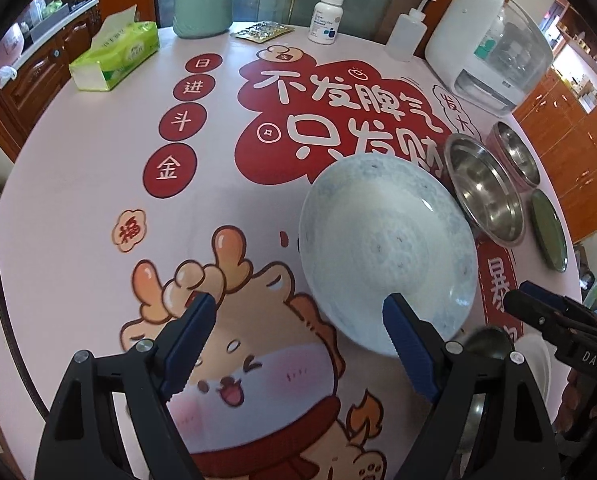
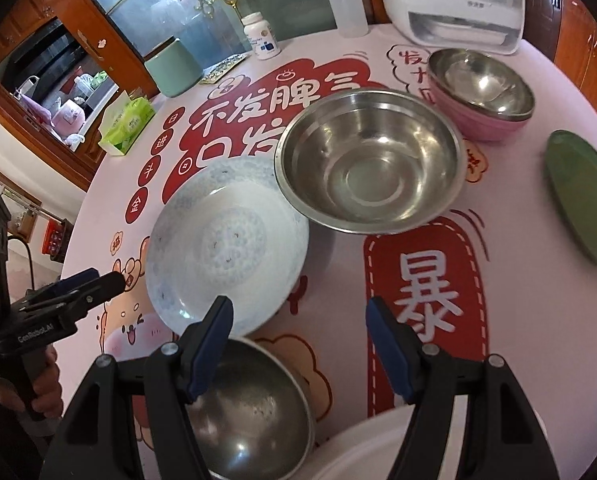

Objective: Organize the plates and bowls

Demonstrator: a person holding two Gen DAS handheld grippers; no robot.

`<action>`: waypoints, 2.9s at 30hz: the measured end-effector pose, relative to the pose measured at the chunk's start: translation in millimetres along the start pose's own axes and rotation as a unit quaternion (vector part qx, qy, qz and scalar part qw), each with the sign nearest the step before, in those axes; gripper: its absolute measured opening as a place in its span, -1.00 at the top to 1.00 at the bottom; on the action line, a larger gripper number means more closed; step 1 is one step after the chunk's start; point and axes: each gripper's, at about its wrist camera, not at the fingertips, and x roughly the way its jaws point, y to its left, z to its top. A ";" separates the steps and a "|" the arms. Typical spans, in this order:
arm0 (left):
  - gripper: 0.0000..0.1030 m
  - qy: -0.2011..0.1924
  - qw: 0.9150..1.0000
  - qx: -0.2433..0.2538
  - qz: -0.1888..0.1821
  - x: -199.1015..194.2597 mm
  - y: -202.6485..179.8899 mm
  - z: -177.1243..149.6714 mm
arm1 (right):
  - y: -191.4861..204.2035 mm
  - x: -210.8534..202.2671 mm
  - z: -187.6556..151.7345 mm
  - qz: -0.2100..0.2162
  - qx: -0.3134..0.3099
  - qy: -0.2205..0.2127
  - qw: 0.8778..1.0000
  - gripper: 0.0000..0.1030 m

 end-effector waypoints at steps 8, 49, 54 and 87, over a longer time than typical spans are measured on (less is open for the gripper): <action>-0.64 0.004 1.000 -0.006 -0.008 22.4 -1.6 5.0 | -5.2 24.2 3.6 0.026 0.010 0.025 0.999 -0.34; 0.61 0.022 0.999 0.020 -0.037 59.5 -15.2 4.5 | -7.1 67.8 9.6 0.079 0.025 0.026 0.996 0.72; 0.61 0.021 0.999 0.019 -0.037 59.2 -15.0 4.9 | -8.5 67.7 9.0 0.081 0.026 0.024 0.996 0.72; 0.61 -0.014 0.998 0.057 -0.012 27.7 2.9 -7.3 | 25.5 57.6 8.9 0.089 -0.029 0.033 0.995 0.72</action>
